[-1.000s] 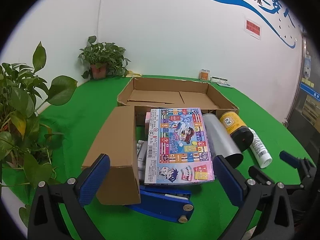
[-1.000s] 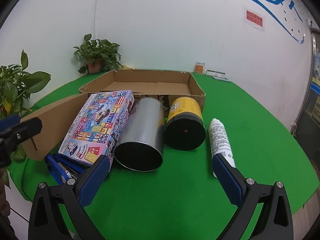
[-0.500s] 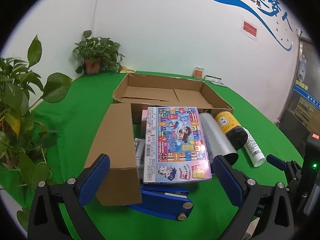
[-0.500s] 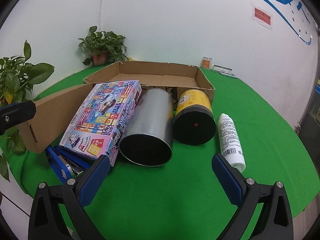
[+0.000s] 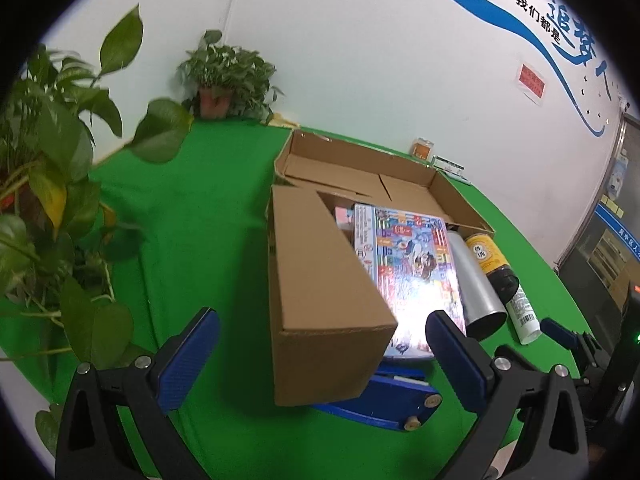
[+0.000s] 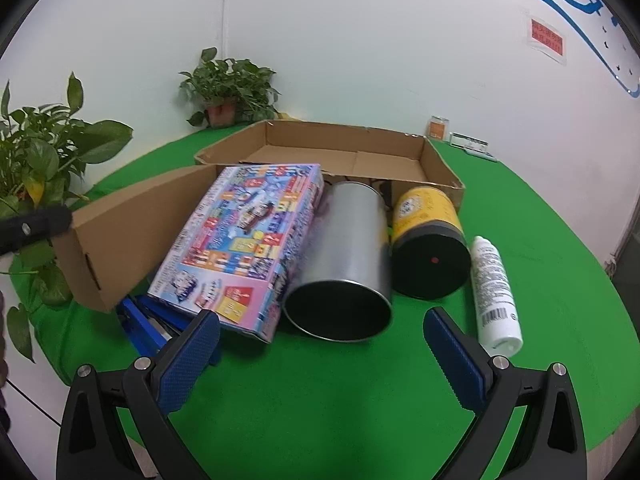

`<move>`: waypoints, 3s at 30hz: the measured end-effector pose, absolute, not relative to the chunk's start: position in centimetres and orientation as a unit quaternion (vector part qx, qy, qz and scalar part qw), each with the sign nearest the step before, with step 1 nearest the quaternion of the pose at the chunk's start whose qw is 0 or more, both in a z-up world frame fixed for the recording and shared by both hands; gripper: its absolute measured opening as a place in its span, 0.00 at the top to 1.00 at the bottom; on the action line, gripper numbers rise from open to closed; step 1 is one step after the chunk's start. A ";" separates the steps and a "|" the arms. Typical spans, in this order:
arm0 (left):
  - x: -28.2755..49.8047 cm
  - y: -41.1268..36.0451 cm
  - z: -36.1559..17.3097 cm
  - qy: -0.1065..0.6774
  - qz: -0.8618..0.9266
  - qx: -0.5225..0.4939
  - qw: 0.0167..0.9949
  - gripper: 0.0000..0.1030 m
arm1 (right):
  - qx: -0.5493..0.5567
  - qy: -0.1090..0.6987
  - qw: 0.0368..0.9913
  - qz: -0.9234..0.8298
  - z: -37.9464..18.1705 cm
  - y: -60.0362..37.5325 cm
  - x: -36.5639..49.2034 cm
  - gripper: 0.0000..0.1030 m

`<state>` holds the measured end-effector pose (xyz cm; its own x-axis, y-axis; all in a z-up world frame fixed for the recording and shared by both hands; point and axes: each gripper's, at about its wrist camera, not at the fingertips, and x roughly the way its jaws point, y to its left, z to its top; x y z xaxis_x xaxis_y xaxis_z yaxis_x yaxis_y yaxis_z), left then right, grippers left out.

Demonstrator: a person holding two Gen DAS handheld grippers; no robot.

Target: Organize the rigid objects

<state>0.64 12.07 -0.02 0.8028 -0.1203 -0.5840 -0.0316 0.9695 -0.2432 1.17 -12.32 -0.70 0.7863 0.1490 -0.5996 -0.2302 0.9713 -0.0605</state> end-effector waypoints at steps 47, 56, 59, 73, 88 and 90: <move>2.6 20.2 -7.1 0.325 -0.259 -0.427 0.803 0.25 | -0.079 0.458 0.824 0.324 6.0 3.7 13.8 0.17; 3.2 19.2 -9.3 0.340 -0.284 -0.498 0.745 0.27 | -0.139 0.513 0.786 0.314 1.7 7.9 14.4 0.34; 2.6 18.5 -9.2 0.344 -0.296 -0.491 0.744 0.27 | -0.124 0.505 0.789 0.327 1.6 6.8 14.2 0.35; 3.4 17.1 -6.5 0.332 -0.309 -0.431 0.780 0.27 | 0.123 0.500 0.801 0.306 1.1 -6.5 14.9 0.65; 6.5 12.5 -6.7 0.410 -0.192 -0.352 0.819 0.80 | -0.039 0.473 0.838 0.270 0.4 -6.6 10.4 0.79; 6.7 12.3 -5.8 0.409 -0.173 -0.328 0.834 0.82 | -0.055 0.467 0.841 0.269 0.5 -6.1 9.7 0.79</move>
